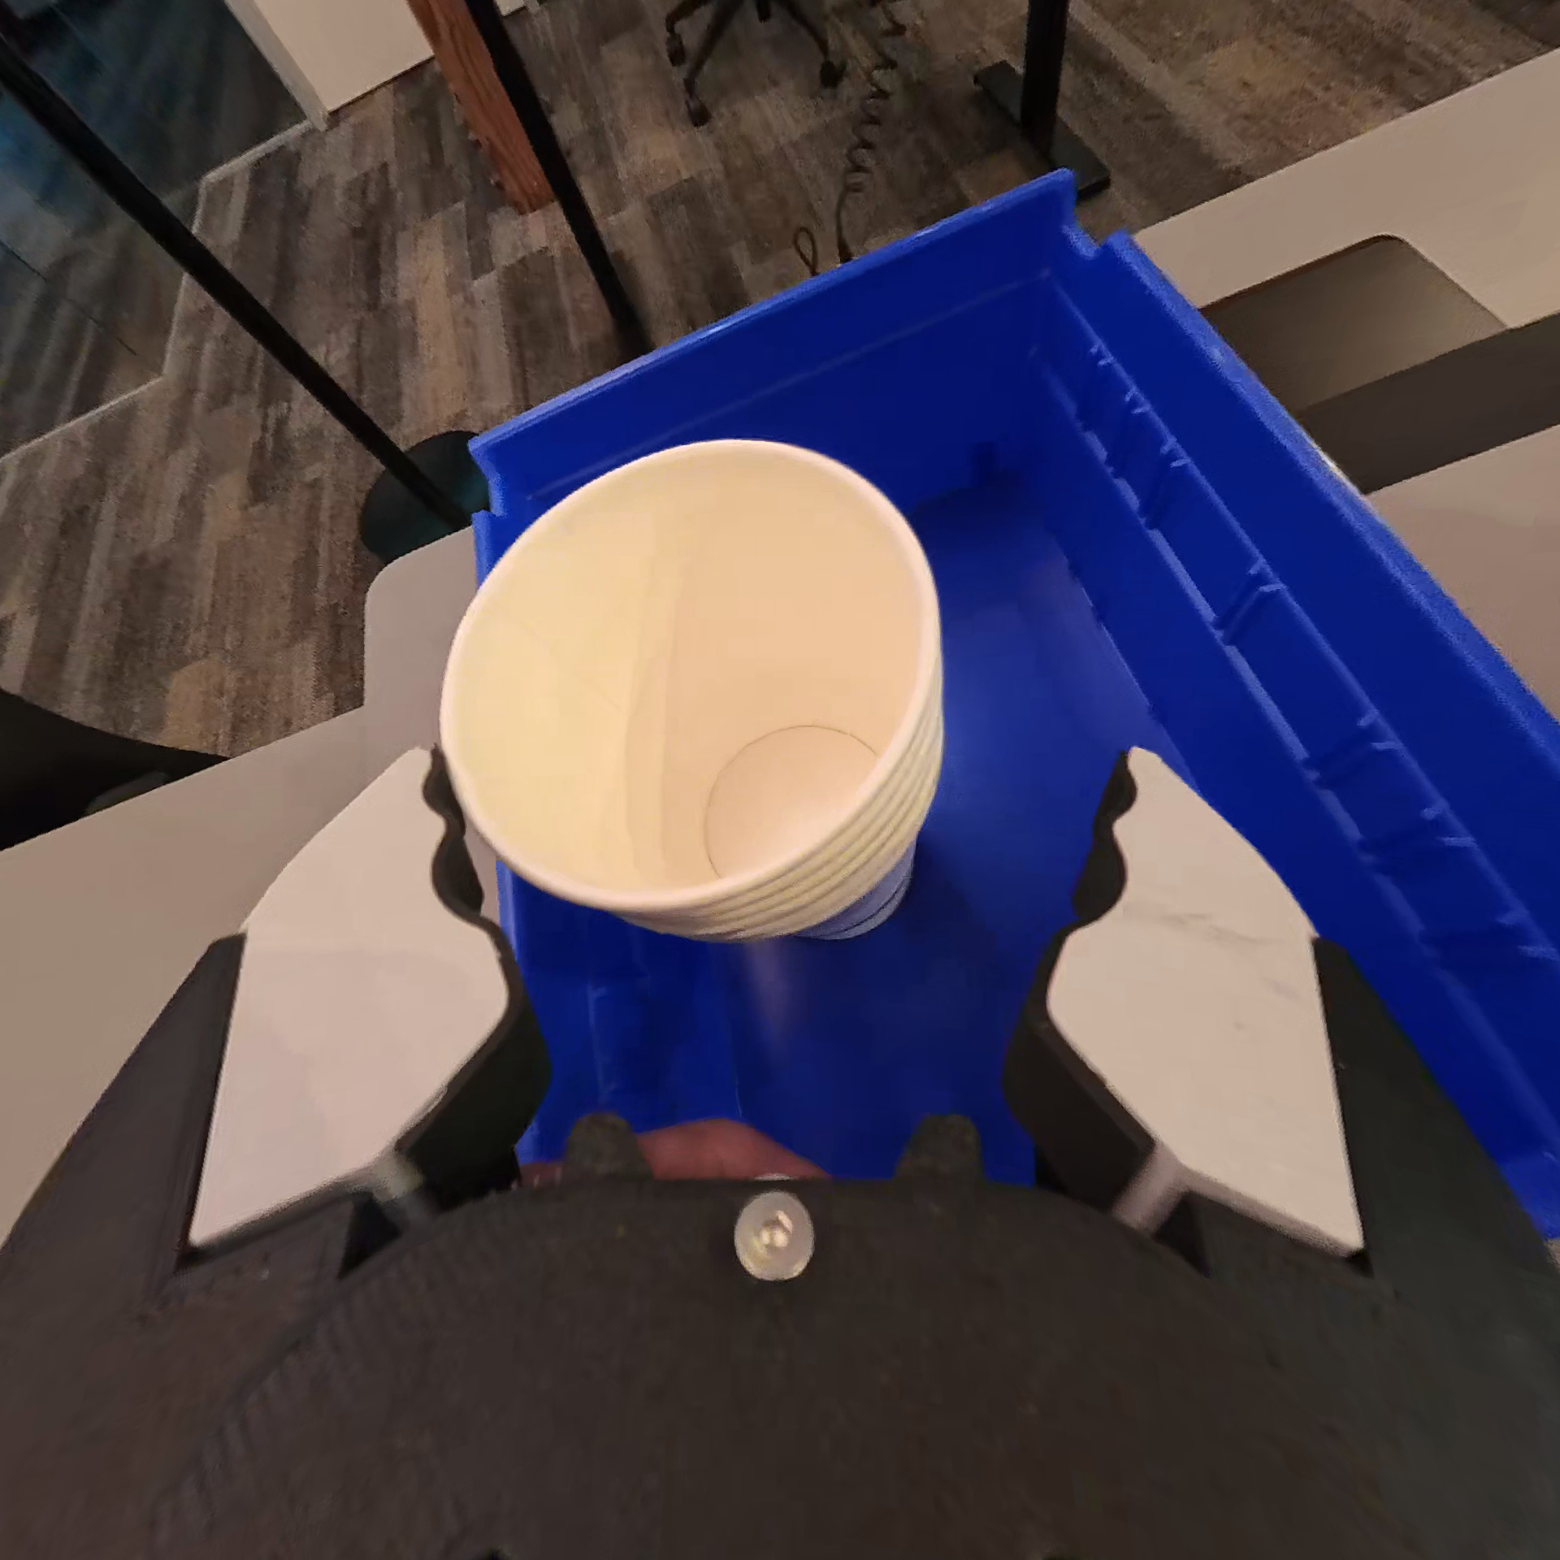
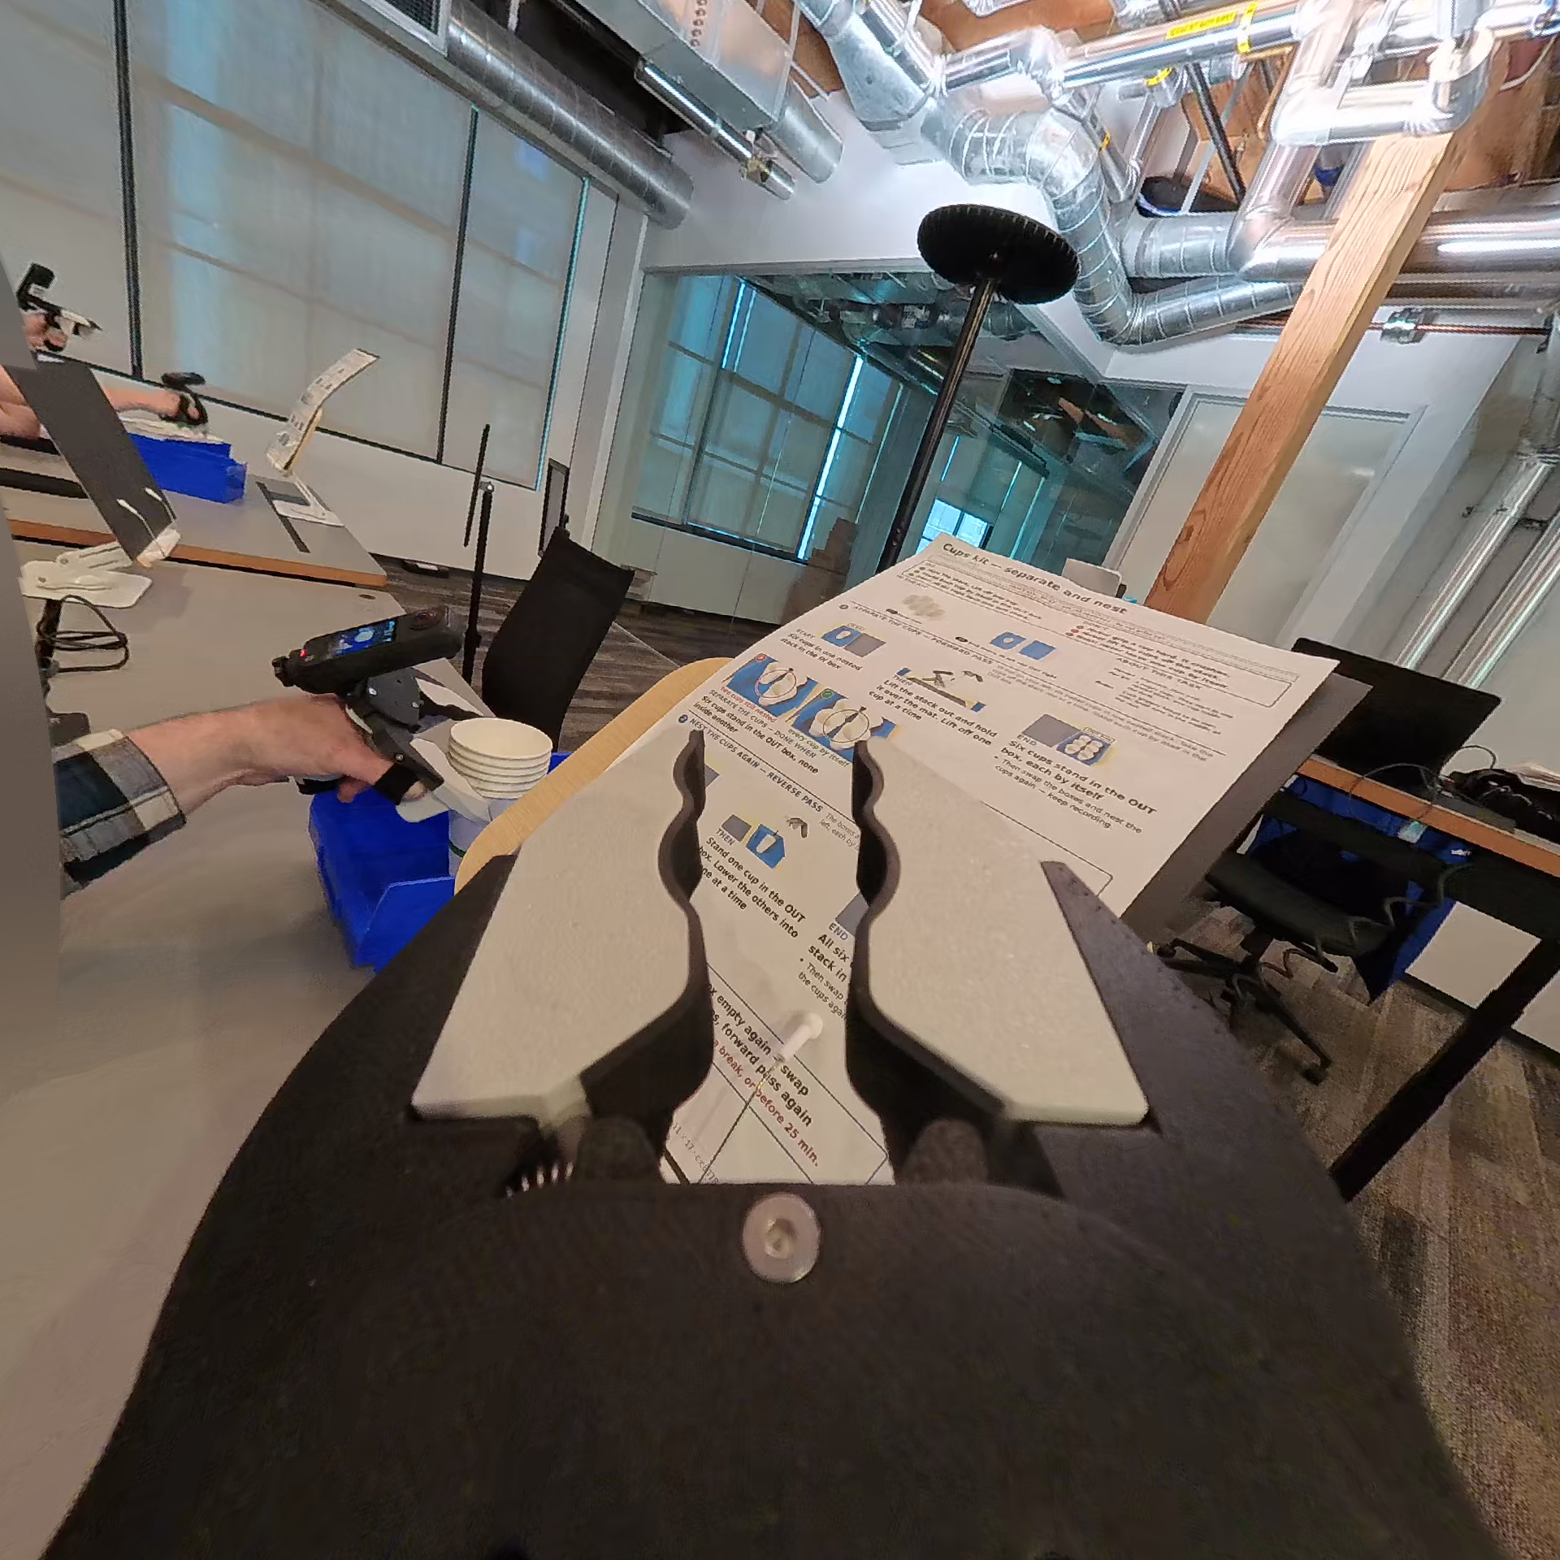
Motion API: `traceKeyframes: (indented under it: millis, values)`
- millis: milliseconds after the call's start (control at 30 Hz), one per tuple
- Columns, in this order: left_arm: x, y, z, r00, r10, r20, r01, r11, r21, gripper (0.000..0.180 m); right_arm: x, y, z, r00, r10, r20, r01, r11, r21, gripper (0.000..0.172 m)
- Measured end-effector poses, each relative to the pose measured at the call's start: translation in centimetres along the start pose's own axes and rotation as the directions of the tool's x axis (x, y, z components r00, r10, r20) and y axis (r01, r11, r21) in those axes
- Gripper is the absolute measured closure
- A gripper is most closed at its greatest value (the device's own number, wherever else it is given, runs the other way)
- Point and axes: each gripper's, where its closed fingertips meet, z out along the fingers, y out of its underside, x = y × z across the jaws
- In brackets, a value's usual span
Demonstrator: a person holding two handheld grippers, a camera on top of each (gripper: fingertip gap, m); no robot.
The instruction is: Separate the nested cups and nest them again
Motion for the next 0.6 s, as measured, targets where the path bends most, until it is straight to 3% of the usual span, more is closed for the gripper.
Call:
traceKeyframes:
  millis: [233, 600]
  values:
    - [-0.1, -0.2, -0.1, 1.0, 0.015, 0.011, -0.015, 1.0, 0.023, 0.051, 0.1, 0.1, 0.0, 1.0, 0.004, 0.0, -0.004, 1.0, -0.002, 0.138]
    - [0.0, -0.7, 0.8, 0.992, -0.128, 0.014, 0.126, 0.987, 0.099, 0.042, 0.2, 0.1, -0.1, 1.0, 0.008, -0.001, -0.008, 1.0, 0.001, 0.138]
